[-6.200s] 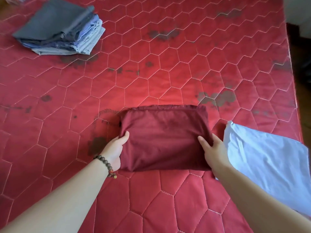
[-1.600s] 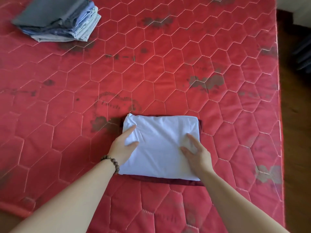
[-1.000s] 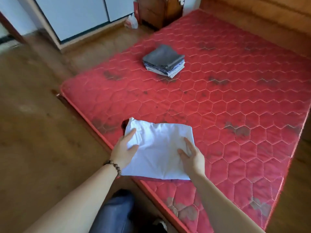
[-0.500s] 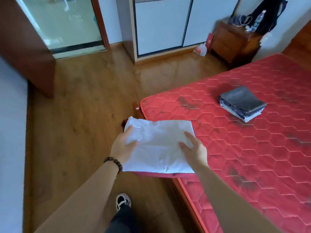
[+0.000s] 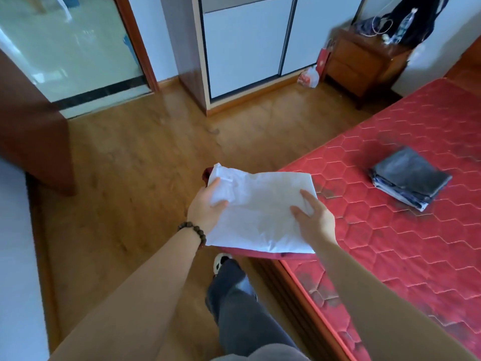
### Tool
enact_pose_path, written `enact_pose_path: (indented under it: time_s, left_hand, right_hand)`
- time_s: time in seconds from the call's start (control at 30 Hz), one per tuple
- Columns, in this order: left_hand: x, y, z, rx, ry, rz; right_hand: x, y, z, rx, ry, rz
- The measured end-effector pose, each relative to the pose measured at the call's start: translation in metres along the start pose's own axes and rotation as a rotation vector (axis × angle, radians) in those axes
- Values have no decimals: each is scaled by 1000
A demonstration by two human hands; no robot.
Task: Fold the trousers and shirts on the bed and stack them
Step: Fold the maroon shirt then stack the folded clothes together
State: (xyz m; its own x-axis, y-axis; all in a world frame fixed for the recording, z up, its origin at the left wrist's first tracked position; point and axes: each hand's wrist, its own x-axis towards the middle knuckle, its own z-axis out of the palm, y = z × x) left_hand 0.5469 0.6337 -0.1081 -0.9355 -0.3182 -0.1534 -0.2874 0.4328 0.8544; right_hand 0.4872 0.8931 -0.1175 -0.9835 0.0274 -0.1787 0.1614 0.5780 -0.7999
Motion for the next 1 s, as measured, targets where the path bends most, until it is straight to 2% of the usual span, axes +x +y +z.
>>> enact_pose_path:
  time_s: [0.13, 0.33, 0.53, 0.7, 0.8, 1.0]
  left_hand:
    - [110, -4, -9, 68, -30, 17]
    - [295, 26, -41, 194, -11, 143]
    - [437, 79, -46, 221, -133, 255]
    - [523, 129, 1, 130, -309, 310]
    - [576, 154, 44, 186, -460, 353]
    - [694, 213, 144, 270, -644, 527]
  right_hand:
    - [81, -27, 33, -8, 55, 1]
    - [237, -98, 84, 39, 101, 23]
    - [340, -145, 81, 35, 239, 79]
    - [394, -144, 57, 58, 420, 185]
    - [423, -134, 43, 16, 529, 266]
    - [514, -121, 9, 20, 722, 399]
